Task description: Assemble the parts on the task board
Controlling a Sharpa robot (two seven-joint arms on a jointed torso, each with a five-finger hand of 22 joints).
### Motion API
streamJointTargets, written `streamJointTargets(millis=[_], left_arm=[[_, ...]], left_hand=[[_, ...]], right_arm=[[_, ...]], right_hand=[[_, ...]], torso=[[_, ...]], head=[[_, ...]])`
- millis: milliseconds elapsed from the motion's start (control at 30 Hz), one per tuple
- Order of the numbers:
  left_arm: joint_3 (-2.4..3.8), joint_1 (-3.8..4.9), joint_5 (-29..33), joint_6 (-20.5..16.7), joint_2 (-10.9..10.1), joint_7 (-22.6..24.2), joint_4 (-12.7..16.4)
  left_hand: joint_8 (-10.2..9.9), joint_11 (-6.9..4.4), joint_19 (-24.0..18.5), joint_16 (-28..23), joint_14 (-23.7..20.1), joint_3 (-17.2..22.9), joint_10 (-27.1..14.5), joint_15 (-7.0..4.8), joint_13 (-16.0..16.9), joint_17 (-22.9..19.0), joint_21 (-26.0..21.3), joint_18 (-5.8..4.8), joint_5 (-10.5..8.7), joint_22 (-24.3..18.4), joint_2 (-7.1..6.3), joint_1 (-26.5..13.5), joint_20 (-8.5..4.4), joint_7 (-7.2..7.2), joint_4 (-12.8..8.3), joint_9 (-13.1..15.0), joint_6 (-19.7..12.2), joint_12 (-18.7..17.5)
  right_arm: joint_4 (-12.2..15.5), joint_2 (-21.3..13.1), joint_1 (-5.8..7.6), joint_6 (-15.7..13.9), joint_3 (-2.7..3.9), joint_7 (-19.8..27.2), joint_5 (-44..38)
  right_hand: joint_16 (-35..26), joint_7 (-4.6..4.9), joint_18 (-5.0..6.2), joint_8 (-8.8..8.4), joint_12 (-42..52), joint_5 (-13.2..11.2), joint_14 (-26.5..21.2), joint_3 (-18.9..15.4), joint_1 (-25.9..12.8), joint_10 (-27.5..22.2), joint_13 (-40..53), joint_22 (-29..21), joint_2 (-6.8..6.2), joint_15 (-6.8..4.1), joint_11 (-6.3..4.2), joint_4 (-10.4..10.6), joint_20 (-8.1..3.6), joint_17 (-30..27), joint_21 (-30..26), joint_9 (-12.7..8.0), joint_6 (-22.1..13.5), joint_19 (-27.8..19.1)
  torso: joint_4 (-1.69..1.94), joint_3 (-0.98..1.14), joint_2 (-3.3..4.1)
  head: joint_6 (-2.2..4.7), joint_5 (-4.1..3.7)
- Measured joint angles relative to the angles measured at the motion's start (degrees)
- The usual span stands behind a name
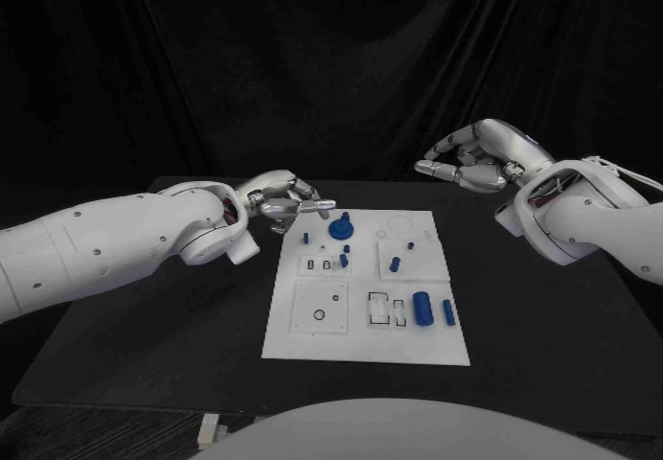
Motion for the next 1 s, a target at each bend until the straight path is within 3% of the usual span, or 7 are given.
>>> streamJointTargets(millis=[167,400,467,600,700,867,1000], left_arm=[[0.00,0.71,-9.55,4.41,4.38,-11.64,-1.90],[-0.02,0.93,-15.62,9.50,8.69,-21.62,-3.90],[-0.02,0.99,-16.63,10.62,9.81,-23.81,-4.53],[0.00,1.00,-17.84,12.01,11.47,-27.24,-5.68],[0.00,1.01,-18.43,12.77,12.29,-29.26,-6.14],[0.00,1.01,-19.04,13.65,12.87,-31.03,-6.55],[-0.01,1.01,-19.31,14.08,13.44,-31.60,-7.08]], left_hand=[[5.29,-1.76,7.31,0.00,0.23,-0.85,0.07,-1.60,0.03,0.13,5.25,-0.88,0.00,3.54,0.48,-2.35,-0.20,-1.89,-0.01,5.86,2.61,0.00],[5.34,-2.43,8.49,0.00,0.18,1.27,0.01,-2.07,0.06,0.13,5.82,-0.86,0.74,3.56,1.46,-1.37,-0.22,-2.36,-0.24,8.49,3.07,0.00],[3.63,-2.43,7.93,0.00,0.36,1.73,0.01,-2.25,0.06,0.13,5.82,-0.87,1.39,3.56,1.46,-1.37,-0.28,-2.36,-0.38,8.49,3.07,0.00],[0.69,-2.43,7.03,0.00,0.36,1.91,0.01,-2.25,0.06,0.13,5.51,-0.86,1.41,3.55,1.45,-1.36,-0.20,-2.16,-0.23,8.30,3.27,0.00],[-4.28,-2.17,6.60,0.00,0.35,2.72,0.16,-2.24,0.06,0.13,5.21,-0.86,1.71,3.55,1.21,-1.44,0.23,-1.49,-0.42,6.75,2.82,0.00],[-15.00,0.49,5.21,0.00,0.21,4.59,0.05,-0.07,0.05,0.12,4.48,-0.85,2.39,3.55,0.68,-1.06,1.70,1.38,-1.19,2.10,-0.72,0.00],[-16.95,0.66,5.53,0.00,0.17,5.18,0.01,0.23,0.05,0.12,4.48,-0.86,2.93,3.54,0.68,-1.06,2.22,1.52,-1.54,1.03,-0.11,0.00]], right_arm=[[0.34,-1.02,-0.14,0.00,0.00,0.09,0.46],[0.48,-1.71,-0.57,0.05,0.00,0.07,0.74],[0.49,-1.93,-0.67,0.07,-0.02,0.05,0.81],[0.63,-2.31,-0.72,0.09,-0.02,0.02,0.88],[0.73,-2.53,-0.76,0.10,-0.02,-0.02,0.91],[0.73,-2.62,-0.84,0.15,-0.02,-0.13,0.95],[0.56,-2.60,-1.01,0.20,-0.02,-0.21,0.98]], right_hand=[[0.00,0.00,-0.01,0.00,0.00,0.67,0.00,0.00,0.73,0.00,0.00,0.02,0.15,0.00,0.00,0.00,0.00,0.00,0.00,0.09,0.00,0.00],[0.00,0.00,0.00,0.27,0.00,1.77,0.00,0.00,2.06,-0.21,0.00,0.02,0.69,0.00,0.21,0.00,0.00,0.00,0.00,0.25,0.00,0.00],[0.00,0.00,-0.01,0.27,0.00,2.02,0.00,0.00,2.32,-0.21,0.00,0.02,0.58,0.00,0.21,0.00,0.00,0.00,0.00,0.31,0.00,0.00],[0.00,0.00,0.00,0.53,0.00,3.71,0.00,0.00,3.45,-0.21,0.00,0.02,0.92,0.00,0.21,0.00,0.00,0.00,0.00,0.46,0.00,0.00],[0.00,0.00,-0.01,0.53,0.00,4.65,0.00,-0.07,3.69,-0.21,0.01,0.01,1.13,0.00,0.21,-0.07,0.00,0.00,0.00,0.50,0.00,0.00],[0.00,0.00,0.00,0.53,0.00,7.29,0.00,-0.02,5.58,-0.21,0.04,0.01,1.51,0.00,0.20,-0.32,0.00,0.00,0.00,0.57,0.00,0.00],[0.00,0.00,-0.01,0.53,0.00,7.77,0.00,-0.02,5.58,-0.21,0.04,0.01,1.51,0.00,0.20,-0.33,0.00,0.00,-0.22,0.62,0.00,0.00]], torso=[[-0.68,0.77,-0.26],[-1.46,1.84,-0.51],[-1.65,2.13,-0.55],[-1.95,2.41,-0.57],[-2.11,2.51,-0.56],[-2.15,2.56,-0.58],[-2.01,2.55,-0.76]], head=[[0.00,-0.92],[0.00,-0.82],[0.00,-0.42],[0.00,0.33],[0.00,0.51],[0.00,0.46],[0.00,0.20]])
